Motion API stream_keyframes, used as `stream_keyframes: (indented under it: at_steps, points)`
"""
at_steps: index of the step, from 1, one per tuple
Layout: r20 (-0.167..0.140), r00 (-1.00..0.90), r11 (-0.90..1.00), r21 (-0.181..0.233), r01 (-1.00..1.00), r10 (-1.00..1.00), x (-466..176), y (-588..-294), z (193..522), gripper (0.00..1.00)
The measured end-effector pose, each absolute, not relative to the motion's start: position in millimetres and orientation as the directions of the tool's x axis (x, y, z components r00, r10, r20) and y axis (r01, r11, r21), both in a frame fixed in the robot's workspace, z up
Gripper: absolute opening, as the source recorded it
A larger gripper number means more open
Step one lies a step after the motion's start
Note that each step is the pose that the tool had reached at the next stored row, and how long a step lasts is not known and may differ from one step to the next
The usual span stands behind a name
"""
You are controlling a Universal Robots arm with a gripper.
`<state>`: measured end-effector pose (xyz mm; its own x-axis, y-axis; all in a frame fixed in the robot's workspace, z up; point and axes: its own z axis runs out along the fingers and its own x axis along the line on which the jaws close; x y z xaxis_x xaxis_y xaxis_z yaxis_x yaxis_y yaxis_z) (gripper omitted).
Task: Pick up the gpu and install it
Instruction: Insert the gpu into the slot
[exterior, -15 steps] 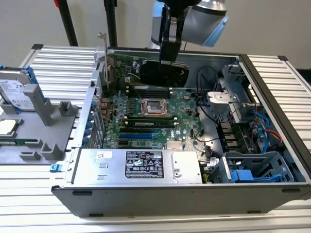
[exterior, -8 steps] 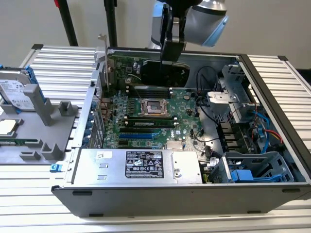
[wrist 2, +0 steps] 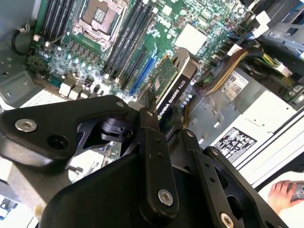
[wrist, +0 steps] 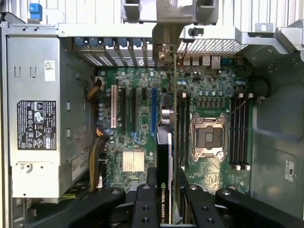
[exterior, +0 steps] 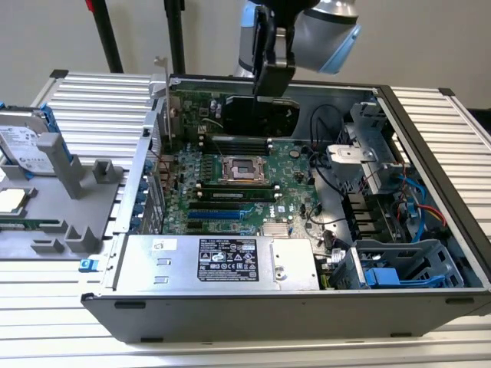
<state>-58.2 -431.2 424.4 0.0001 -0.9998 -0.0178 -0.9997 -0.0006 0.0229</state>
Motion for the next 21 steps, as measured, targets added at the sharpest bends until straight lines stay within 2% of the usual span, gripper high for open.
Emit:
stream_keyframes:
  at_steps: [21]
  points:
    - [-0.017,-0.009,0.008,0.015,-1.0,-1.0,-58.2,-431.1,417.7,0.0]
